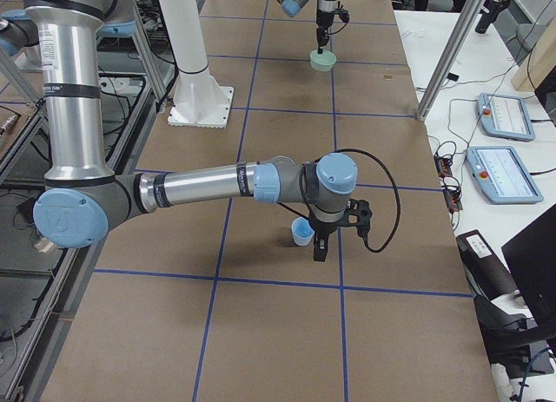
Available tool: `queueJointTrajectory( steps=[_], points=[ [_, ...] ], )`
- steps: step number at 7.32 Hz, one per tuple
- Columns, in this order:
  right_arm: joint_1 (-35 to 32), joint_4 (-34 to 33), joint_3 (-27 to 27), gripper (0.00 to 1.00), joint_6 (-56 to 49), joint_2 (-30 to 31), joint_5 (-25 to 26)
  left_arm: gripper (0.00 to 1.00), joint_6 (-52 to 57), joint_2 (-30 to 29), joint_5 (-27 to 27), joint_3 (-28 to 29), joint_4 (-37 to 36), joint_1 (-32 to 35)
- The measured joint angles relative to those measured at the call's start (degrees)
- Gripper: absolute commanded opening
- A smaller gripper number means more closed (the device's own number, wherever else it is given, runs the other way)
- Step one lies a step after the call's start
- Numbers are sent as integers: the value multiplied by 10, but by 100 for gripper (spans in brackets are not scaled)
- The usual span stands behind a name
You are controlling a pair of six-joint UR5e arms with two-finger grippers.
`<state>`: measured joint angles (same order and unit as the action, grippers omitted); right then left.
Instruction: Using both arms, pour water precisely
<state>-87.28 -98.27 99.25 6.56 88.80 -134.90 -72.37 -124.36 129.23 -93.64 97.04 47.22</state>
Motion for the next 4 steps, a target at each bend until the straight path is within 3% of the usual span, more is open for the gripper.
queueJointTrajectory(
  steps=[2,4],
  points=[
    [0,0,0,99,1,-1,-3,0,-69,-88,-62,78,10,-64],
    [1,0,0,99,1,-3,-10,0,-117,-112,-110,133,70,-106]
  ],
)
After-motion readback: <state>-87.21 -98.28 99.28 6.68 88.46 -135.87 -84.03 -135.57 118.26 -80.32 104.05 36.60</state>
